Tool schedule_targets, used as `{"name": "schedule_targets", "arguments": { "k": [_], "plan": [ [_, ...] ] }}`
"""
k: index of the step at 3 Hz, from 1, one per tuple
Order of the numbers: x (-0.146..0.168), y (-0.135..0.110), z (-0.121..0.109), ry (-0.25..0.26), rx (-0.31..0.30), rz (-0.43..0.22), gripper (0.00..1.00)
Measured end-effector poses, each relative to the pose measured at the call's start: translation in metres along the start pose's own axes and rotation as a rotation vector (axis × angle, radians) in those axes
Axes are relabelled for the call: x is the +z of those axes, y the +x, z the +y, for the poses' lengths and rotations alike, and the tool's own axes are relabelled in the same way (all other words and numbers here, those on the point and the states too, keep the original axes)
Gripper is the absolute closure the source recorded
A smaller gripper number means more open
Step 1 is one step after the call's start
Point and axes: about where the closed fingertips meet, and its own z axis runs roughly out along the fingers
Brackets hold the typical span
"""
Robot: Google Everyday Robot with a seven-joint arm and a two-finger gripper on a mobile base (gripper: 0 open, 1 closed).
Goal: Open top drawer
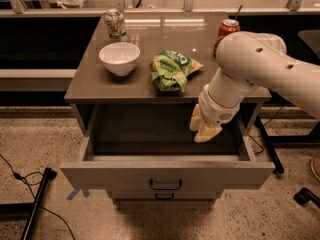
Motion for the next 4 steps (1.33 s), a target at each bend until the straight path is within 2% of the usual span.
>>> {"name": "schedule_targets", "arguments": {
  "k": [1, 2, 4],
  "plan": [
    [0.017, 0.009, -0.009, 0.008, 0.019, -0.019, 0.85],
    [0.046, 0.019, -0.011, 0.005, 0.033, -0.041, 1.00],
    [0.091, 0.042, 0.000, -0.001, 0.064, -0.061, 1.00]
  ]
}}
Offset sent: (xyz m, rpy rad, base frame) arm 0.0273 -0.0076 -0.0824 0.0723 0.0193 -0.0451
